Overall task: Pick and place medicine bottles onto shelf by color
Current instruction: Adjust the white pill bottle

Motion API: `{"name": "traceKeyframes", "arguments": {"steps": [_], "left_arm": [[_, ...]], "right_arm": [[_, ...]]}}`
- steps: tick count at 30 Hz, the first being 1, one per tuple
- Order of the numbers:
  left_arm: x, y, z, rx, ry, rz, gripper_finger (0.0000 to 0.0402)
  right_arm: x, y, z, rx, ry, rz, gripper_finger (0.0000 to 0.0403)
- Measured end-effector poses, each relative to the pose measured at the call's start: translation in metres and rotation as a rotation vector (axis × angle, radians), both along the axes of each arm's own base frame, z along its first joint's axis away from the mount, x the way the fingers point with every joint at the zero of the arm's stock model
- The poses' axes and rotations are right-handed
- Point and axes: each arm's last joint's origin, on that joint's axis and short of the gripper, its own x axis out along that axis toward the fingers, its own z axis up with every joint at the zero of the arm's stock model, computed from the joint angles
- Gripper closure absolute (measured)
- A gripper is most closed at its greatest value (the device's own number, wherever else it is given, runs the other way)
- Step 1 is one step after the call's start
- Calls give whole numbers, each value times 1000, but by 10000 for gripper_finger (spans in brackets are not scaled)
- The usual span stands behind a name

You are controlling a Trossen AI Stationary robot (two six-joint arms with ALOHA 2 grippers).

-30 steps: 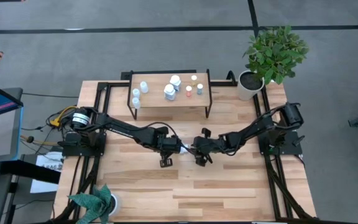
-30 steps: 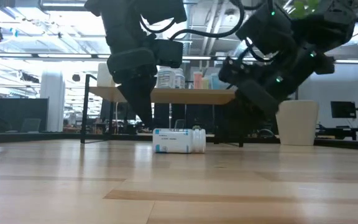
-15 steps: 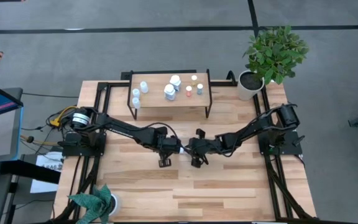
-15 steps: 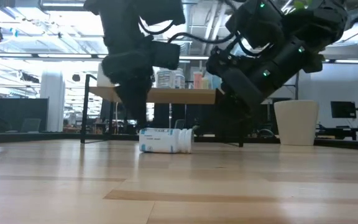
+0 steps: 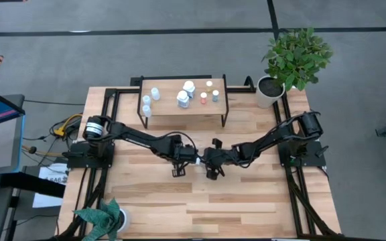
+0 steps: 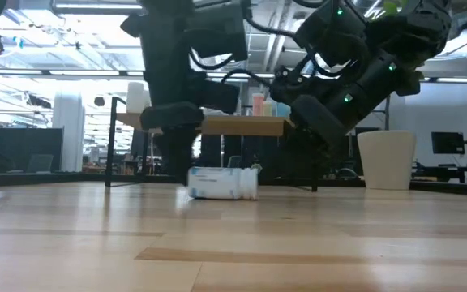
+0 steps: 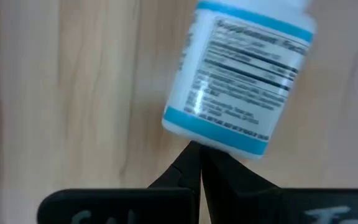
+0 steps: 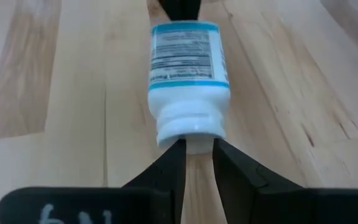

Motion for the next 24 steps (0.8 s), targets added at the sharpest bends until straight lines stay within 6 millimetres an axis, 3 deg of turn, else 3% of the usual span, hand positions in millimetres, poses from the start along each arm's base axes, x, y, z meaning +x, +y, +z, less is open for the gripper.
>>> {"name": "traceKeyframes", "arguments": {"steps": [8,18,24], "left_arm": [[8,-5,-1,-94,-68,-40,401],[12,-6,-1,-105,-107,-25,401],[22,-8,6,-129,-225,-54,401]], "right_arm": [[4,0,8,-3,52,35,296],[8,3,68,-29,53,65,296],[11,0,76,-19,26,81,296]]}}
